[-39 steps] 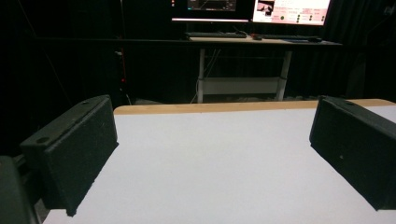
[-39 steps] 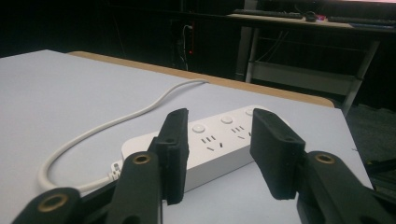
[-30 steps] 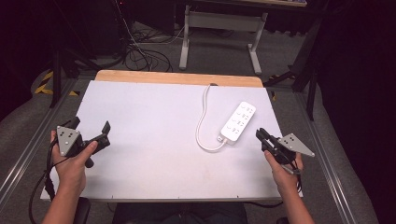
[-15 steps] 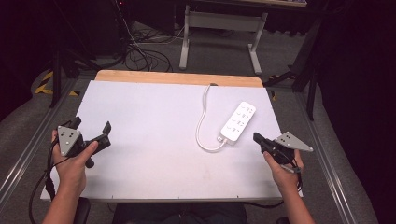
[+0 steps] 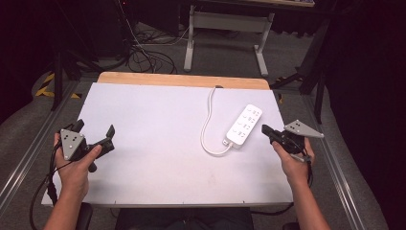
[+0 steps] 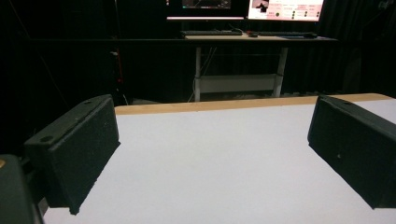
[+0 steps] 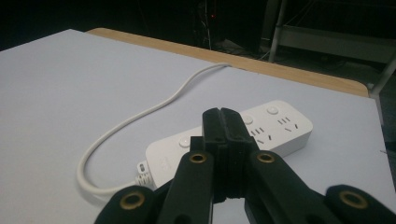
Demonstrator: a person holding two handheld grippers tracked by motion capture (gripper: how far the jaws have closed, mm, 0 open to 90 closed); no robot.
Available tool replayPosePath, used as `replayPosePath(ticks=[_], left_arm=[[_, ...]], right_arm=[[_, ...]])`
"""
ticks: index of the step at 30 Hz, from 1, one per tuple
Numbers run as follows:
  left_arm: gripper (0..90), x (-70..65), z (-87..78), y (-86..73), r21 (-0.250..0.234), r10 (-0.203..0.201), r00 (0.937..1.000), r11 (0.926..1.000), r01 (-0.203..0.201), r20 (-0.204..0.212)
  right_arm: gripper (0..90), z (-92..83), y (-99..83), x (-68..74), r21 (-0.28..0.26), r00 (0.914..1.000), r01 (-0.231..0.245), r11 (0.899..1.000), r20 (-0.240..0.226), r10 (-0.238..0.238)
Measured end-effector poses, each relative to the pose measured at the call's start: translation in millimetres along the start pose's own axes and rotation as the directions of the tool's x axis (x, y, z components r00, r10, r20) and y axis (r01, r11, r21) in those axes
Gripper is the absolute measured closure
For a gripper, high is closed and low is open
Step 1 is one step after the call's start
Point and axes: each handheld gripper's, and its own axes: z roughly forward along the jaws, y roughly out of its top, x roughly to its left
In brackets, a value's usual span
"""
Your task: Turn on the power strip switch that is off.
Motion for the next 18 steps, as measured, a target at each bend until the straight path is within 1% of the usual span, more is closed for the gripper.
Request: replayPosePath(ticks=[1,2,4,7,8,9,12,14,16,17,18], left_arm=[[2.6,0.1,0.1,-0.1,0.000,0.000,1.0000,1.0000,0.000,0.000],[2.6,0.2,0.1,-0.2,0.001,0.000,1.0000,1.0000,0.000,-0.001],[2.6,0.0,0.1,-0.1,0.000,0.000,1.0000,1.0000,0.000,0.000],[2.6,-0.6,0.3,-0.3,0.002,-0.003,1.0000,1.0000,0.003,0.001],[2.6,-0.6,0.3,-0.3,0.002,-0.002,1.0000,1.0000,0.002,0.002],[2.6,-0.6,0.3,-0.4,0.002,-0.002,1.0000,1.0000,0.002,0.002],[2.6,-0.1,0.4,-0.6,0.005,-0.002,1.0000,1.0000,0.002,0.003],[2.6,0.4,0.2,-0.7,0.005,0.001,1.0000,1.0000,-0.001,0.001],[2.6,0.5,0.2,-0.8,0.006,0.001,1.0000,1.0000,-0.001,0.001],[2.6,0.6,0.3,-0.9,0.007,0.002,1.0000,1.0000,-0.002,0.001],[2.6,0.4,0.3,-0.9,0.007,0.001,1.0000,1.0000,-0.001,0.002]], right_arm=[[90.0,2.6,3.1,0.3,0.006,1.0000,-0.001,1.000,0.001,0.001],[90.0,8.6,9.7,0.7,0.024,0.9999,0.010,1.000,0.003,-0.010],[90.0,10.8,12.0,1.1,0.032,1.0000,0.007,0.999,0.005,-0.007],[90.0,20.5,20.9,1.3,0.070,0.9998,0.016,0.997,0.008,-0.016],[90.0,28.3,26.3,1.1,0.086,0.9996,0.021,0.996,0.014,-0.022],[90.0,28.3,26.3,1.1,0.086,0.9996,0.021,0.996,0.014,-0.022],[90.0,38.1,30.2,-0.8,0.097,0.9996,0.022,0.995,0.016,-0.024],[90.0,46.4,32.5,-2.4,0.112,0.9998,0.009,0.994,0.019,-0.011],[90.0,52.7,34.0,-3.2,0.125,0.9997,0.008,0.992,0.021,-0.011],[90.0,60.9,35.8,-3.7,0.144,0.9997,0.005,0.990,0.023,-0.009],[90.0,60.9,35.8,-3.7,0.144,0.9997,0.005,0.990,0.023,-0.009]])
